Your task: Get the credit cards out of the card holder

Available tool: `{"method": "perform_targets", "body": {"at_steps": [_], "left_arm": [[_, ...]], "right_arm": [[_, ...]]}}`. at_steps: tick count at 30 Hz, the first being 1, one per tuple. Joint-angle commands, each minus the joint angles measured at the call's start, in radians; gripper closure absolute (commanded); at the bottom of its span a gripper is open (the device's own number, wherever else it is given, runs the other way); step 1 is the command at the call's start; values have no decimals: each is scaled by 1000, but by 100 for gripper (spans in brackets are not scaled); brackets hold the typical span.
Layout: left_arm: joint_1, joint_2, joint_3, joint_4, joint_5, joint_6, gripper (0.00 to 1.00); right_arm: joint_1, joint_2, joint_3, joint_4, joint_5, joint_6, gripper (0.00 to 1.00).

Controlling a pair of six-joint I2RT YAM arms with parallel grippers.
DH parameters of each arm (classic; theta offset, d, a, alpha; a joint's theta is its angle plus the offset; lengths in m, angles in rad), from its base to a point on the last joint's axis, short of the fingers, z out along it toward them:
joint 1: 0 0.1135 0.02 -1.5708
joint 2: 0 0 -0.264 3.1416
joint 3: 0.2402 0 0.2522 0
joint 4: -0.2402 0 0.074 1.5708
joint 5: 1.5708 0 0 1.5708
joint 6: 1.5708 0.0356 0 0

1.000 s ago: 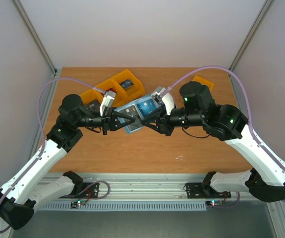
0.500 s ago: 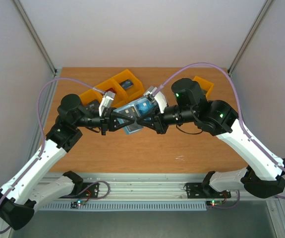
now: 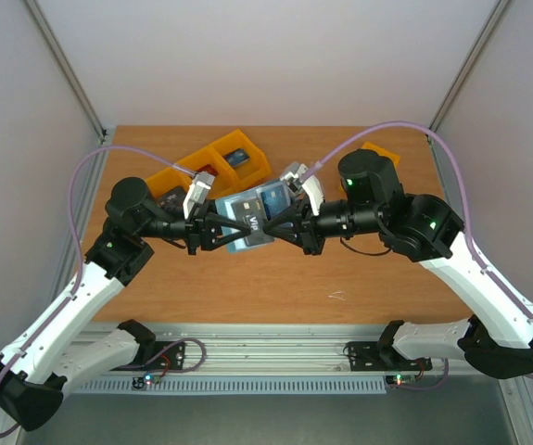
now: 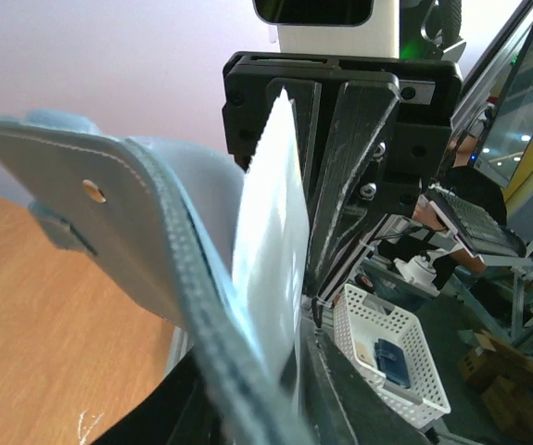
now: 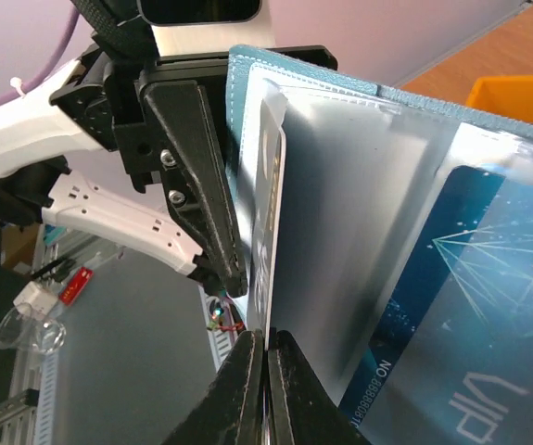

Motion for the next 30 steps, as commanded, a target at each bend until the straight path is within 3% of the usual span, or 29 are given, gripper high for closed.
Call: {"method": "perform_targets", "body": {"at_steps": [1, 4, 11, 18, 24, 30], "left_arm": [[-5, -23, -2, 63, 30, -3, 80], [-5, -24, -1, 68, 31, -1, 99], [-5, -28, -6, 71, 39, 5, 100], [-5, -28, -9, 85, 45, 2, 100], [-5, -28, -7, 79, 47, 10, 100], [-5, -27, -11, 89, 48, 7, 100]], "right_arm": [[-13, -13, 6, -7, 13, -25, 99], [-13, -10, 11, -13, 10, -25, 99], [-42, -42, -5, -16, 77, -16, 89], [-45, 5, 6, -6, 43, 13, 85], [-45, 24, 3, 4, 73, 20, 87], [-43, 55, 7, 23, -1, 27, 90]]}}
